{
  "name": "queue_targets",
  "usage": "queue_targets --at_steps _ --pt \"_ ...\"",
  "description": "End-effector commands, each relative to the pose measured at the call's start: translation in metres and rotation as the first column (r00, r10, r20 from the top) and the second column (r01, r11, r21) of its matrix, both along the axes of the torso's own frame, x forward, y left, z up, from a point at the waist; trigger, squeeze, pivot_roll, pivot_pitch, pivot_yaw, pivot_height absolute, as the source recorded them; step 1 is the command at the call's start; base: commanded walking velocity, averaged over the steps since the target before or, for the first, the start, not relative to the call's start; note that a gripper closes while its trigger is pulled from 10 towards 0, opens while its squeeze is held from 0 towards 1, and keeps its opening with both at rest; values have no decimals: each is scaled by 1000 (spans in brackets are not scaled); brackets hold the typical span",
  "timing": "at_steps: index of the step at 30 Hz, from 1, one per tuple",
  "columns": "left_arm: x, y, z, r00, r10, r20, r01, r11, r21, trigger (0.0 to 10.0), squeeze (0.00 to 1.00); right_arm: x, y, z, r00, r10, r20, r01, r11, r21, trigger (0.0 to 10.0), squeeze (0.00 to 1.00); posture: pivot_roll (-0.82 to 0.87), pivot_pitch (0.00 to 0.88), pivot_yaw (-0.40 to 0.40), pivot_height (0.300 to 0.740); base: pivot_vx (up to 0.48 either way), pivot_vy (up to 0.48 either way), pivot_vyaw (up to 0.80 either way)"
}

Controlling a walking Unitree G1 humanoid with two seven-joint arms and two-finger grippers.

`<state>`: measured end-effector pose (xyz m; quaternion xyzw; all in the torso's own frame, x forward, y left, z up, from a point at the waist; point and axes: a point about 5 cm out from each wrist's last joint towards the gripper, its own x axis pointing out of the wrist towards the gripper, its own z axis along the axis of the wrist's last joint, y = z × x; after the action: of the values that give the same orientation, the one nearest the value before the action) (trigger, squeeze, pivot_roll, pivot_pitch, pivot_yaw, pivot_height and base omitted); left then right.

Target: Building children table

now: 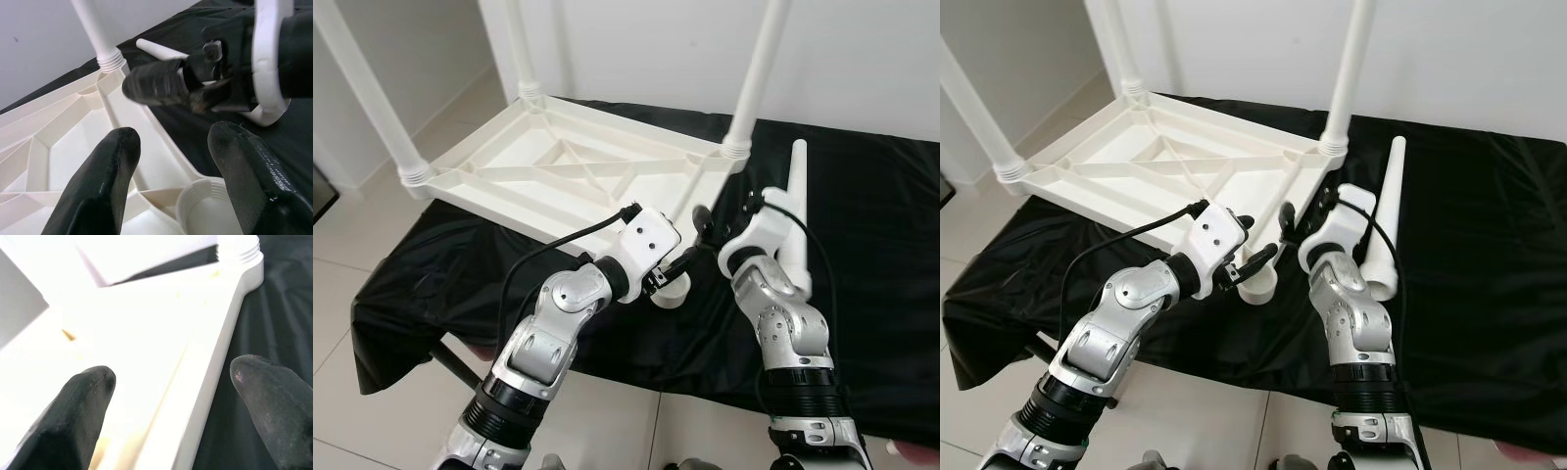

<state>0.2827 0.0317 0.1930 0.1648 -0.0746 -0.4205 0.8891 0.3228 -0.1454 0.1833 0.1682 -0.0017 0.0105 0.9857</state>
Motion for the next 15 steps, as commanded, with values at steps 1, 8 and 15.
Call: queue_targets --at_steps 1,8,15 --pt "2 1 0 1000 26 -2 -26 1000 -4 10000 0 -2 -1 3 1000 10 26 -10 1000 7 10000 0 -68 61 24 740 0 0 0" --pt "2 -4 1 1000 17 -9 -17 1000 -15 10000 0 -5 -20 45 951 -33 308 41 999 -19 10000 0 -69 61 23 740 0 0 0" --pt "-1 -5 -1 1000 8 -17 -8 1000 -11 10000 0 -1 -48 35 947 -151 282 191 975 -118 10000 0 -61 52 21 740 0 0 0"
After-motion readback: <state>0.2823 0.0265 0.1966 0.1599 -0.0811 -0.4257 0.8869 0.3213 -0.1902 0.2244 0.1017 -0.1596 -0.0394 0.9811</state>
